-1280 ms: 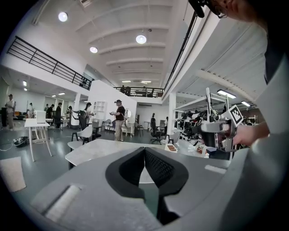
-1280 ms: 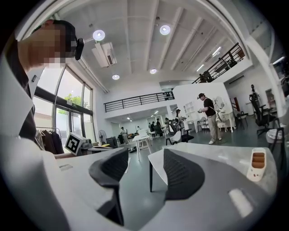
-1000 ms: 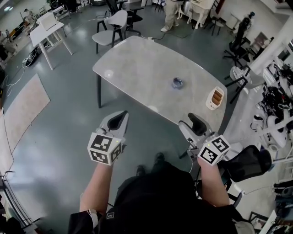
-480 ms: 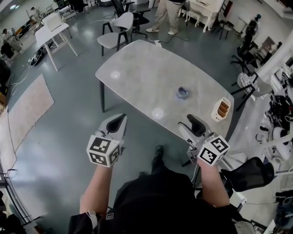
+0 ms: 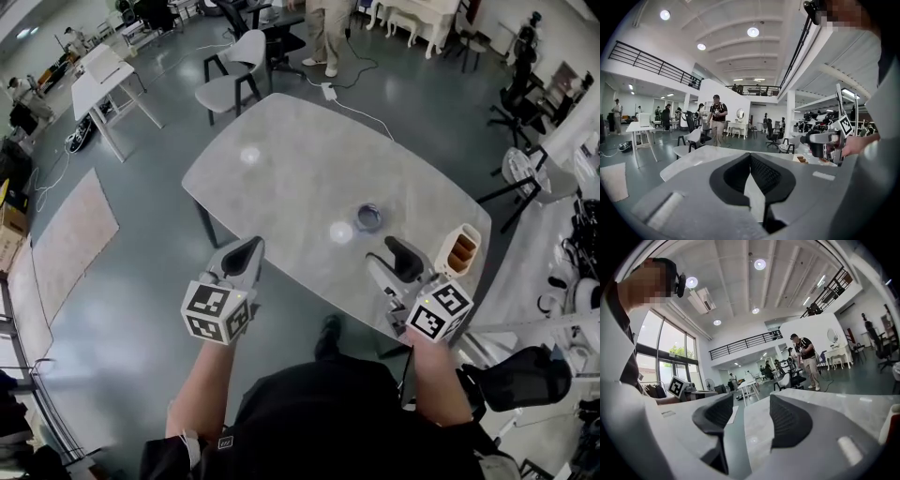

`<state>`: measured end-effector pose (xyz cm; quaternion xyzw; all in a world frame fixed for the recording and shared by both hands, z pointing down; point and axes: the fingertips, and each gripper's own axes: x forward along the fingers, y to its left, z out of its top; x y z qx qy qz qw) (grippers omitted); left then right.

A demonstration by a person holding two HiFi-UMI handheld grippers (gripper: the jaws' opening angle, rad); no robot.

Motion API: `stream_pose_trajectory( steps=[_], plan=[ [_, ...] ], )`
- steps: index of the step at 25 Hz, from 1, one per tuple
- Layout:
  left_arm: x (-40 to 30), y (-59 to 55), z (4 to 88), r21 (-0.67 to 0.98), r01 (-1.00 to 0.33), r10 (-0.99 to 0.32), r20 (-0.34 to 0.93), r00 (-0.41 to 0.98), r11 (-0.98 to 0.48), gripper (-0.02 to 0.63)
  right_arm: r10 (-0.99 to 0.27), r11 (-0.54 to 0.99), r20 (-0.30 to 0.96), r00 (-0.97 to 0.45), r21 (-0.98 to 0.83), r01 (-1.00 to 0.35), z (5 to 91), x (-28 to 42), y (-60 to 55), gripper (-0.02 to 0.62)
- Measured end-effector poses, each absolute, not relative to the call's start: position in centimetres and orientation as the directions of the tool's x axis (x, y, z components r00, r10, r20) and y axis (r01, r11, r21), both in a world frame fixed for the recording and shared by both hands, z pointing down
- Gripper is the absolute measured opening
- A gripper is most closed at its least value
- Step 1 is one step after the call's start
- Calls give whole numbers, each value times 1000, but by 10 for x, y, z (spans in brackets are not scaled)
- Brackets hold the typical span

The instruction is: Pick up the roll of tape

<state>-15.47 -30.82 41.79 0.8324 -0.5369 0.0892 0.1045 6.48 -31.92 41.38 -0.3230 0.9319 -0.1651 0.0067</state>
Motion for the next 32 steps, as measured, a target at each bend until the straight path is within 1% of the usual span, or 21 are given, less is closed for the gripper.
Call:
stream_pose_trajectory(
  steps=[7,13,16,20,26,32],
  plan=[
    [-115,-374,428,73,-907,-860,296,417,-415,11,-620,722,90,-780,-323,-612,426,109,-393,236],
    [-110,-416,423,55,-887,-845,281,454,-458,11,-645,694,122,-754,-320,-645,431,113,-415,236],
    [-122,-431,418,60,-875,-839,262,478,-480,11,-653,679,156,-741,-313,-664,434,98,-423,236],
    [-144,-443,422,79,-850,-816,247,523,-521,11,-674,661,225,-704,-242,-710,439,72,-433,236],
    [-174,-457,437,91,-818,-781,252,571,-569,11,-671,644,311,-673,-205,-737,457,35,-444,236],
    [-171,-482,459,124,-798,-758,256,600,-590,11,-646,632,416,-640,-179,-754,495,33,-464,236]
  ],
)
